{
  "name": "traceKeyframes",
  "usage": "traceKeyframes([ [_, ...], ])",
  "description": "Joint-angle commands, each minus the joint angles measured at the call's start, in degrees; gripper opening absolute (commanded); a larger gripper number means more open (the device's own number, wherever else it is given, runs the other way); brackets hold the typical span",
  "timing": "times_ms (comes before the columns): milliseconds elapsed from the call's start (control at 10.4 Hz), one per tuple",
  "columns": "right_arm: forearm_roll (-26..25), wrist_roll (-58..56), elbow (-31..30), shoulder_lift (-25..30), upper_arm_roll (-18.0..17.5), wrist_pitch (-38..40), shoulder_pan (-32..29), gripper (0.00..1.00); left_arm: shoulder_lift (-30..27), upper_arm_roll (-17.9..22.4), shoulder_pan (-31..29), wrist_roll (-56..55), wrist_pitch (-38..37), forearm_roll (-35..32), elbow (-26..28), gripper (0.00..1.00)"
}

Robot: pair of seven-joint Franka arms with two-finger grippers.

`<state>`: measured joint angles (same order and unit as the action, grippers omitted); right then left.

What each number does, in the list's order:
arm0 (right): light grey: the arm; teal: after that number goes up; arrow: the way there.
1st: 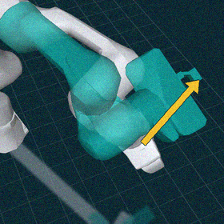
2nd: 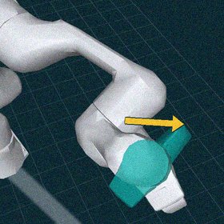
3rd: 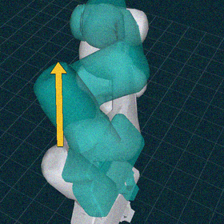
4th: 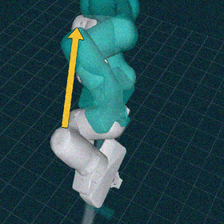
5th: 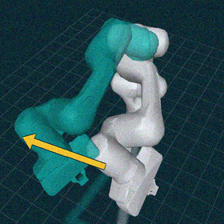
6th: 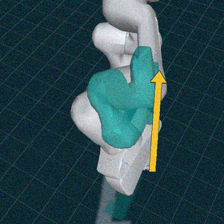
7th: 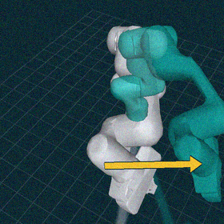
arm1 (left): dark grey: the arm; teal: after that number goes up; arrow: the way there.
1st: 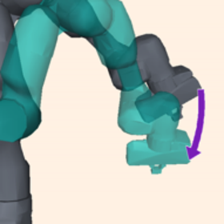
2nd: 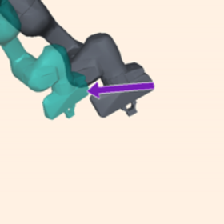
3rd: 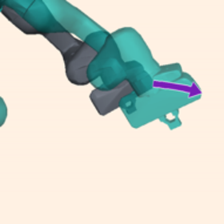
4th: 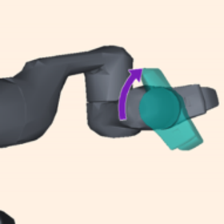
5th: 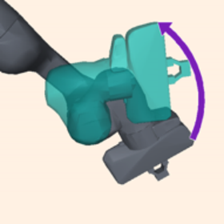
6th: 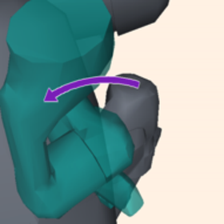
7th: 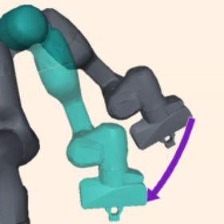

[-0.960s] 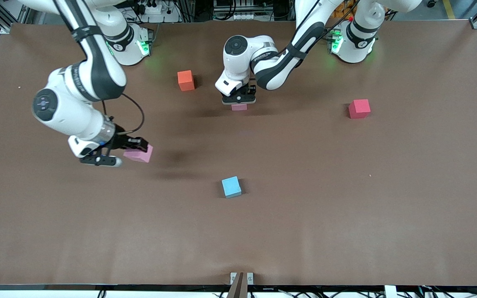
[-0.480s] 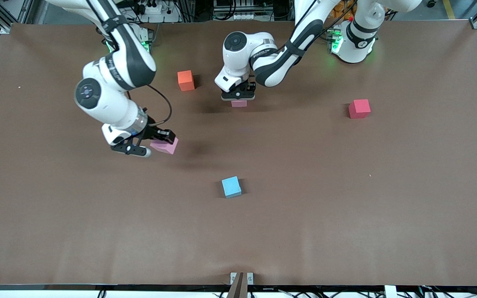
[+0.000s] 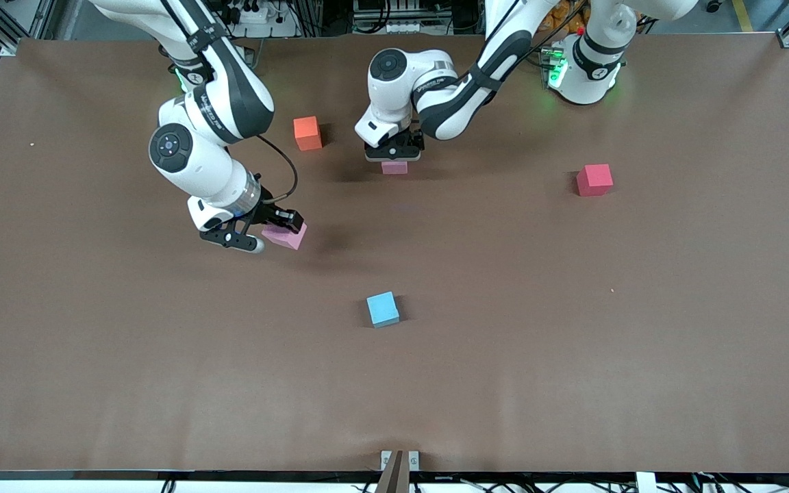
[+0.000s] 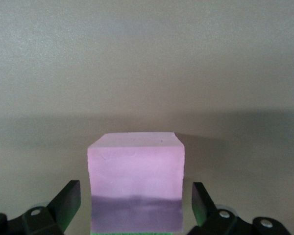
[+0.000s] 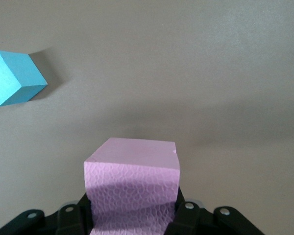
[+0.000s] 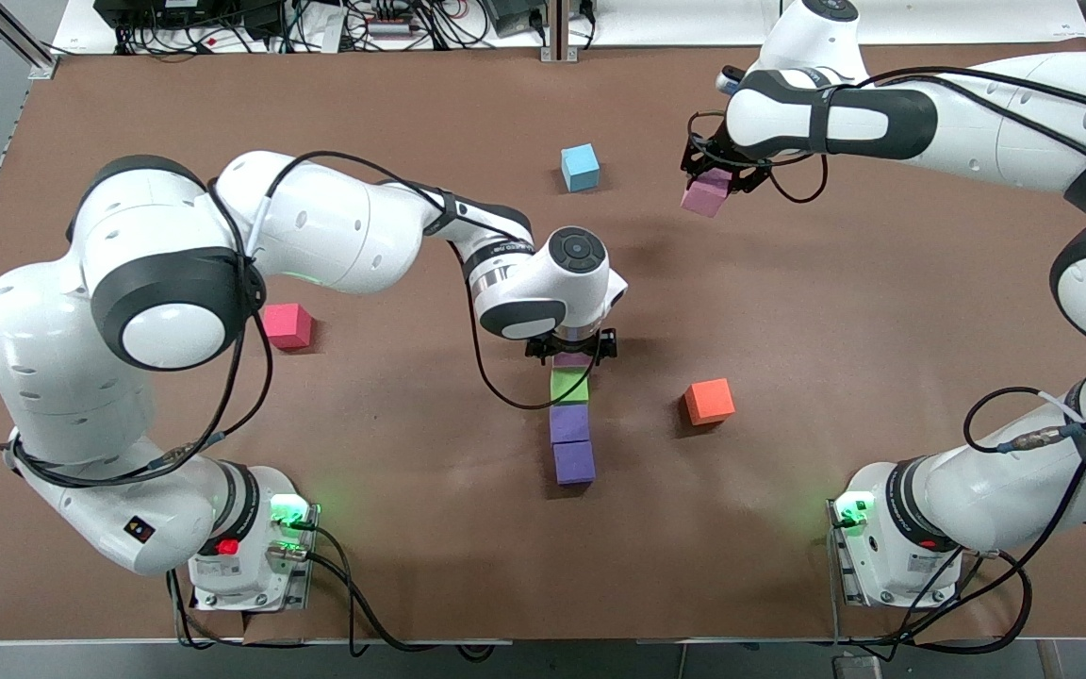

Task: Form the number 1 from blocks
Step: 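Place pink below green with the left gripper while the right gripper carries pink, then place pink below pink with the right gripper while the left gripper retracts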

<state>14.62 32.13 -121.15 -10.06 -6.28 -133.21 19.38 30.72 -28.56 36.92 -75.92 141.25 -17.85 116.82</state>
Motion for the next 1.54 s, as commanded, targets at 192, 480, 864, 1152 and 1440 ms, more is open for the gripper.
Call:
traceKeyframes([
  [192, 0.8, 0.9, -1.9, 2.3, 0.0, -0.5, 1.0, 0.51, -8.1, 0.3, -4.7, -1.2, -5.8, -1.2, 0.0, 1.0],
  [480, 0.7, 1.4, -1.4, 1.5, 0.0, -1.6, 4.7, 0.51, -9.6, 0.3, -16.7, 4.2, -11.2, -1.4, -5.4, 1.0],
  [864, -1.5, 4.4, 3.4, -5.7, 0.3, -5.8, 16.5, 0.51, -11.8, 0.3, -32.2, 19.2, -15.8, -1.4, -10.5, 1.0],
  [1152, -5.6, 7.7, 9.6, -14.0, 0.7, -6.4, 24.5, 0.52, -12.0, -0.1, -42.1, 27.6, -18.0, -0.9, -12.5, 1.0],
  [1440, -6.0, 10.9, 9.7, -17.4, 0.7, -10.8, 29.3, 0.53, -13.6, -0.2, -46.0, 30.7, -23.7, -0.4, -14.2, 1.0],
])
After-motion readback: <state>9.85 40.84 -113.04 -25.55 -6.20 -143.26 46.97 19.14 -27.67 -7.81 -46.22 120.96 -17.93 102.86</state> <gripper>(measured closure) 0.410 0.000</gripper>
